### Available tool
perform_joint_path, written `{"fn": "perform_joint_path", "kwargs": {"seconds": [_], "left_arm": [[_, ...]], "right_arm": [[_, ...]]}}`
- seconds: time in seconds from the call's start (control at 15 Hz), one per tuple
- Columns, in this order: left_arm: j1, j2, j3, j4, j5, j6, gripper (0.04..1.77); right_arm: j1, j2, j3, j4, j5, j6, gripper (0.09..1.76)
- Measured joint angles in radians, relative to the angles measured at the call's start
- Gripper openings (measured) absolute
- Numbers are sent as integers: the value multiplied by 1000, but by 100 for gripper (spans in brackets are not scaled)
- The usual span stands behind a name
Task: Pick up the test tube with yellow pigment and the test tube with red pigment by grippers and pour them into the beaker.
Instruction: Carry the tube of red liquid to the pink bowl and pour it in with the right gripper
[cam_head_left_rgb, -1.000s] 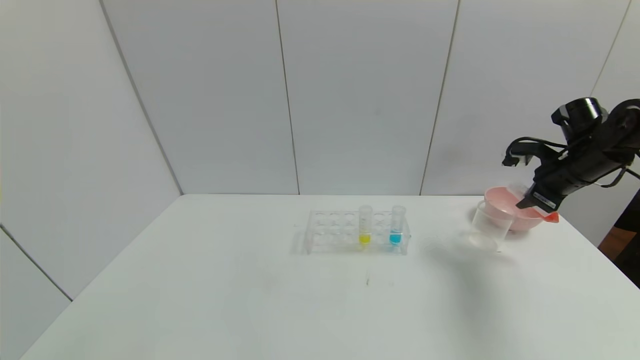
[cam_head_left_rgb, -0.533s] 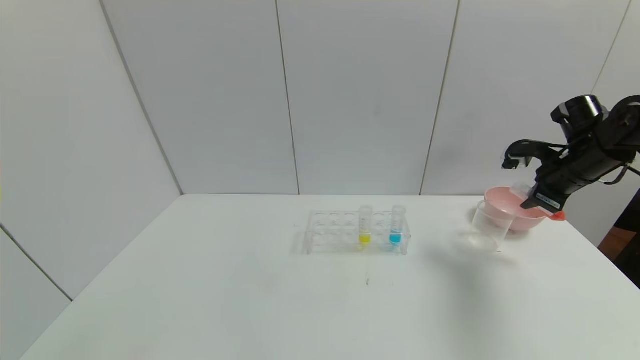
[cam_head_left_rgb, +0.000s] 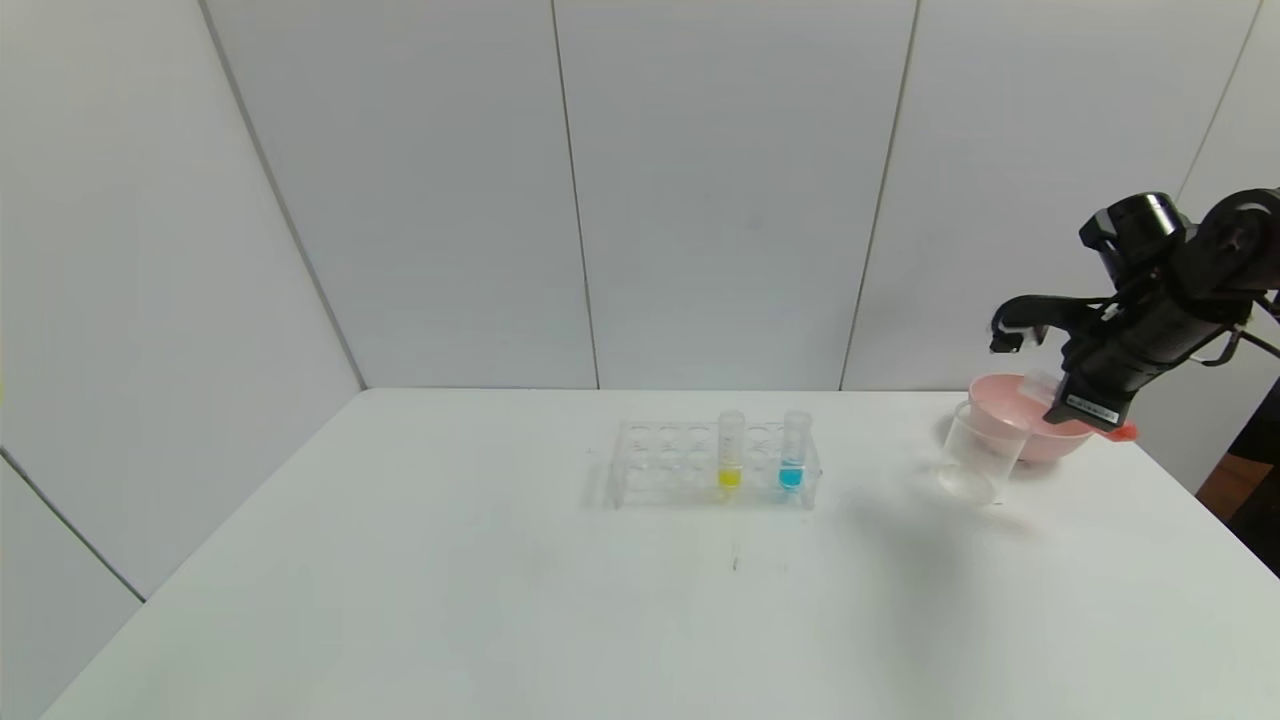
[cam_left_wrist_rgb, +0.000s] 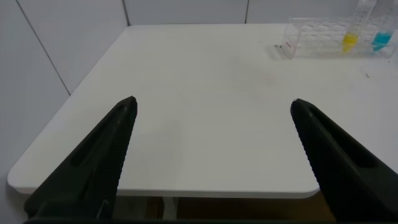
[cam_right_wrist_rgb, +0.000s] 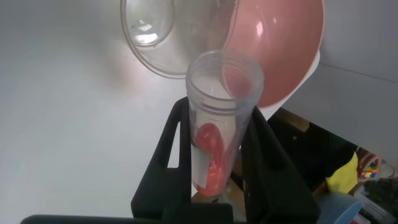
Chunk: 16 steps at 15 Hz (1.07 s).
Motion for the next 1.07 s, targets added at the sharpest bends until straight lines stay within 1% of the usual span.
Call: {"fn": "perform_joint_path", "kwargs": {"seconds": [0.4, 0.8, 1.07], "left_arm": [[0, 0, 0, 0, 0, 0, 176], [0, 0, 0, 0, 0, 0, 176], [0, 0, 0, 0, 0, 0, 176]], "right_arm": [[22, 4, 0, -1, -96, -38, 52], [47, 22, 0, -13, -160, -42, 52], [52, 35, 0, -20, -220, -61, 52]]}}
